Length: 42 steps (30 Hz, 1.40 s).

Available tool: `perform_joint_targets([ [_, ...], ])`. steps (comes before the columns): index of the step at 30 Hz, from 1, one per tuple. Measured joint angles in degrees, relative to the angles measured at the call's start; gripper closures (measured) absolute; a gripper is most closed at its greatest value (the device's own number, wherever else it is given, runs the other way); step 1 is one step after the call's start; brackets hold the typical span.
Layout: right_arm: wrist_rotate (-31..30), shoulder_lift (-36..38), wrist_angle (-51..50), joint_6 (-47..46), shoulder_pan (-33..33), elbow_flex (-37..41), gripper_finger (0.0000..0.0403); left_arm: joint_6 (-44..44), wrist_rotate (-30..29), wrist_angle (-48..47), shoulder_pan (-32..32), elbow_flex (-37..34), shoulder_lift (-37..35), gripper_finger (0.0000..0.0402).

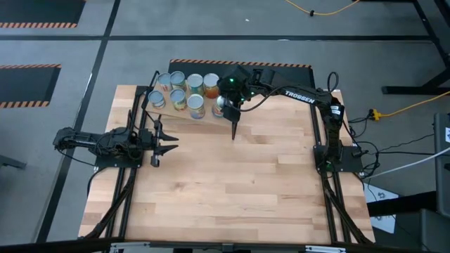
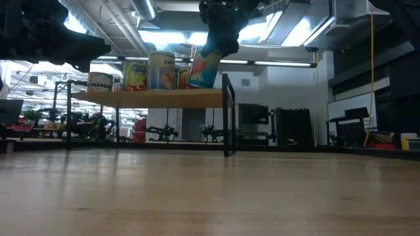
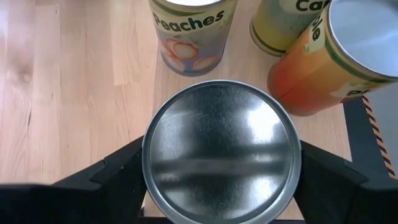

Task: Pick and place cans onto a shelf
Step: Put the canned tomatoes on the shelf

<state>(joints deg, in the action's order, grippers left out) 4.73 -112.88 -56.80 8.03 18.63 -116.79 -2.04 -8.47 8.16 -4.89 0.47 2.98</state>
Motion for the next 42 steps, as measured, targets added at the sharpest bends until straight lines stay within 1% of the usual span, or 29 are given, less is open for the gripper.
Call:
perform_joint_targets([
  [11, 0.1, 0.0, 0.4, 0.0, 0.0, 0.0, 0.0079, 0.0, 0.0, 0.0, 0.0, 0.0, 0.0, 0.0291],
  [14, 1.4, 0.0, 0.4, 0.1, 0.0, 0.0, 0.0079, 0.0, 0.0, 0.0, 0.0, 0.0, 0.0, 0.0291],
  [21, 1.4, 0.0, 0.4, 0.2, 0.0, 0.0, 0.0078, 0.0, 0.0, 0.0, 0.0, 0.0, 0.0, 0.0291],
  [27, 1.4, 0.0, 0.4, 1.5, 0.0, 0.0, 0.0056, 0.0, 0.0, 0.0, 0.0, 0.0, 0.0, 0.0291],
  [35, 0.9, 0.0, 0.4, 1.5, 0.0, 0.0, 0.0009, 0.0, 0.0, 0.0, 0.0, 0.0, 0.0, 0.0291],
  [42, 0.9, 0.0, 0.4, 1.5, 0.0, 0.0, 0.0007, 0.0, 0.0, 0.0, 0.0, 0.0, 0.0, 0.0291],
])
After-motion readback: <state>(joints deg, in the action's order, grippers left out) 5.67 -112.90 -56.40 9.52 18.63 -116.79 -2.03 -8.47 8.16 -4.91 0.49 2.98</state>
